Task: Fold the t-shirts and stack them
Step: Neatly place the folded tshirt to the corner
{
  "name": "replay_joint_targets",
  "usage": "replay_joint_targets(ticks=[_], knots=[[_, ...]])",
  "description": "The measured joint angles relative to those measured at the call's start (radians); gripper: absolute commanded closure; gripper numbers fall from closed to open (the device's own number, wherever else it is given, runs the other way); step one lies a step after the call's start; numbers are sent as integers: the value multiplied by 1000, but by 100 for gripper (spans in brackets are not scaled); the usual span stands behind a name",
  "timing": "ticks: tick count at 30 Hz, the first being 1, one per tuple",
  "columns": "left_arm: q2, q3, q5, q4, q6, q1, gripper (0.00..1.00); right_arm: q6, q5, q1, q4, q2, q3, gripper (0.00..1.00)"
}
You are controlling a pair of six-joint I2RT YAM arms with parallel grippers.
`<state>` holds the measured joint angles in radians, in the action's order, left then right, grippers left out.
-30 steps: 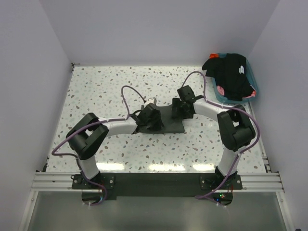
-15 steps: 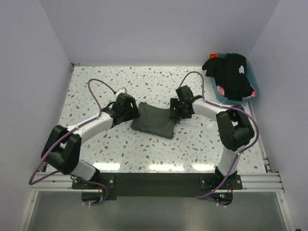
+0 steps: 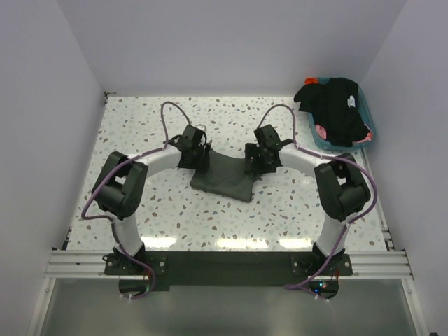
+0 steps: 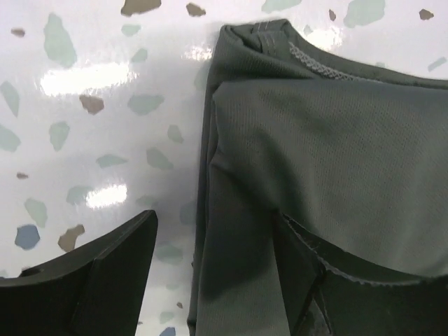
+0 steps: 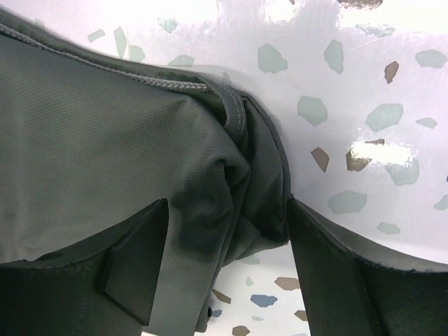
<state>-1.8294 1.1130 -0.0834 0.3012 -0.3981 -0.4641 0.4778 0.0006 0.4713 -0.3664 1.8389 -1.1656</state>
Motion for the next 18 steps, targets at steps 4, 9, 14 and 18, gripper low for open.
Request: replay_joint_targets(ticks=[4,9,14,18], knots=[[-43,45,21,-9,34,-1,46,0,-4,0,0,-34,12,28],[-56,48,68,-37,46,-7,77,0,-12,0,0,-81,14,28],[-58,27,111,-87,22,-17,100,1,-16,0,0,-115,16,28],[-41,-10,145,-130,-50,21,100,1,-18,0,-2,-130,16,27]])
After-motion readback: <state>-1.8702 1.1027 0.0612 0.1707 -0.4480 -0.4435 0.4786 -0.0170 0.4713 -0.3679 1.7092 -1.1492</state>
